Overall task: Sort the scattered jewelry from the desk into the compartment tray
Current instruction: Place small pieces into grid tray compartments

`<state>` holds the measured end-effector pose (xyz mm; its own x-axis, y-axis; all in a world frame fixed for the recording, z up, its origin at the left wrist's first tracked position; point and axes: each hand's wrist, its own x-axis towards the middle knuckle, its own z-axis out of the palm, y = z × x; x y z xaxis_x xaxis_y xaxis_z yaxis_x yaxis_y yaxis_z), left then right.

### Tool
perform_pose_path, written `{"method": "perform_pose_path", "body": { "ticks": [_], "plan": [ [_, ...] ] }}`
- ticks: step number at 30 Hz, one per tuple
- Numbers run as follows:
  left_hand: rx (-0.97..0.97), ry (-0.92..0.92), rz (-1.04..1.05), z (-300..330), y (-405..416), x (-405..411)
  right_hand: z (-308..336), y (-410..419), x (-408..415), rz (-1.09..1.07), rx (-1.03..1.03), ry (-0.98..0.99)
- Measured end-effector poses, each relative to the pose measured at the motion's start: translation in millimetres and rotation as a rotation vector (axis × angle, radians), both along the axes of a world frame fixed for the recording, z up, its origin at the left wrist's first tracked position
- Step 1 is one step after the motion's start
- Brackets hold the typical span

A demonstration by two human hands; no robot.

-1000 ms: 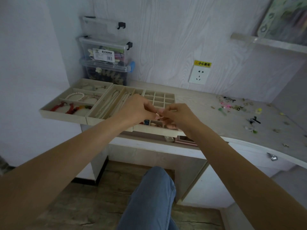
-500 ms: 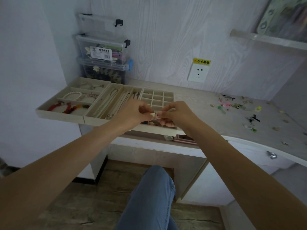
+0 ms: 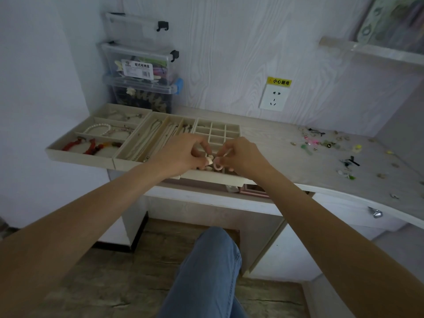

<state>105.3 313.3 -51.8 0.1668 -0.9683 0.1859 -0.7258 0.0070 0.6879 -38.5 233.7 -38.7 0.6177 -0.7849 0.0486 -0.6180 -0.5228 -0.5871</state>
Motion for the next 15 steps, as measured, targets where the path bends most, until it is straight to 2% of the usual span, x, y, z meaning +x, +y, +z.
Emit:
{"method": "perform_pose_path", "body": {
  "ticks": [8, 15],
  "plan": [
    [0.243, -0.202, -0.140, 16, -13, -2, -2, 4, 3, 0.047, -0.101, 0.131],
    [0.370, -0.157, -0.132, 23, -23, -3, -2, 3, 7, 0.038, -0.128, 0.201]
  ]
}}
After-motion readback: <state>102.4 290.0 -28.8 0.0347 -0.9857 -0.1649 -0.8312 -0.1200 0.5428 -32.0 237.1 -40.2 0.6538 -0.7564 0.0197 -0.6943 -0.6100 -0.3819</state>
